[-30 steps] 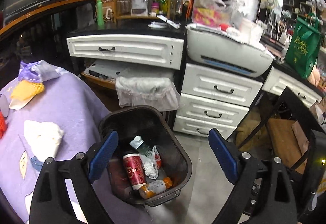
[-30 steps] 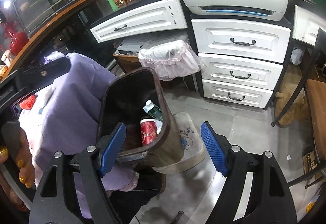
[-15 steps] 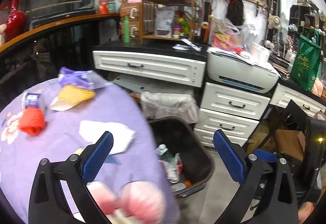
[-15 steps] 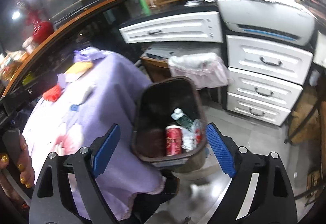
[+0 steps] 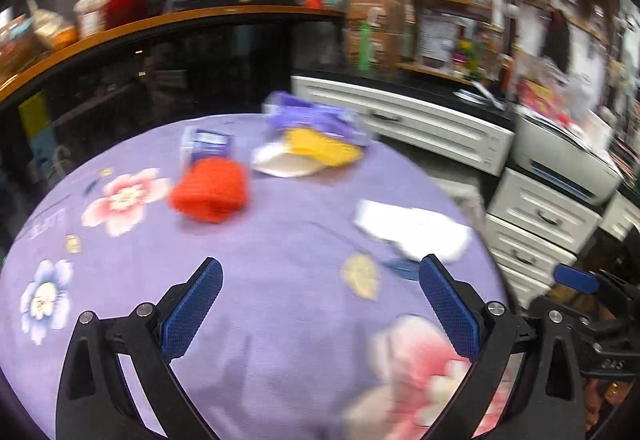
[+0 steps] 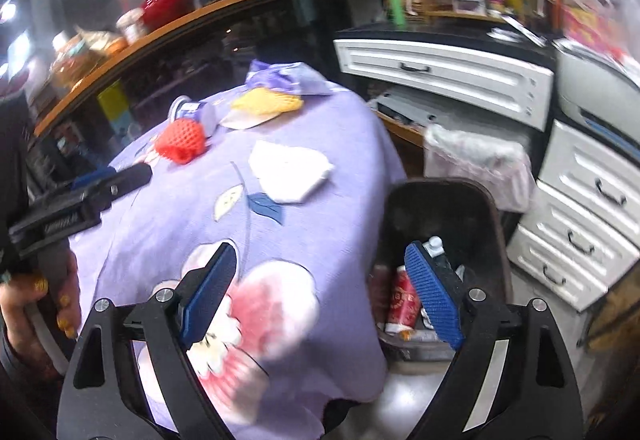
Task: Collect trash
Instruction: 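Grasp the orange foam net with the left tool while the right tool grasps the white tissue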
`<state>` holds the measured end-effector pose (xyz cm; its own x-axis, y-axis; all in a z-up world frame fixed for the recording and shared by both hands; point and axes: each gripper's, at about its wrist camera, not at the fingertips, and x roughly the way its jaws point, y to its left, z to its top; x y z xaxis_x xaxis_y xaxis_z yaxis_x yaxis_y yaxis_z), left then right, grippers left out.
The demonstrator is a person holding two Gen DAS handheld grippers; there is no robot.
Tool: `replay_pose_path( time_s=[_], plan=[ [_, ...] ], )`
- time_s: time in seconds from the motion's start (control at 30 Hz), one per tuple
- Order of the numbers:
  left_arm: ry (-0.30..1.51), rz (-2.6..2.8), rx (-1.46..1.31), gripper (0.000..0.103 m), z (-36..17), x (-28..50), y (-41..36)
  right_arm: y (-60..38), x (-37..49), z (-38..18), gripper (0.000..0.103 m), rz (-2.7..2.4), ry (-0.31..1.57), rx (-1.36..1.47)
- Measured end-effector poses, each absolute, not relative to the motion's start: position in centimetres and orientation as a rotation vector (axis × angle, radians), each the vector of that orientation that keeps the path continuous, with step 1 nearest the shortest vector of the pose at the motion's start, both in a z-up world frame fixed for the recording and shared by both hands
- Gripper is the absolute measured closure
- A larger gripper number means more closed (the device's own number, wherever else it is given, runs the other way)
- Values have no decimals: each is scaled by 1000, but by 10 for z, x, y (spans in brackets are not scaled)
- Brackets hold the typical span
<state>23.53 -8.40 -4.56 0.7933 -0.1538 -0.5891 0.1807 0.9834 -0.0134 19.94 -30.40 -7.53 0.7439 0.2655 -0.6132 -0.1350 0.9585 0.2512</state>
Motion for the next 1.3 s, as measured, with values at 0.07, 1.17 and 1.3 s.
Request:
replay_pose_path(
  time_s=[0.07,1.17,1.3],
  plan=[
    [635,-141,39,6,-46,243,-68,-295,209,-77,17,238,719,184],
    [704,-83,-32,86,-61,328,-18,-241,314,-80,17,296,790,-53],
    [658,-120,-53,86,-52,309,-23,-239,331,-89,24,262,824,-72]
  ],
)
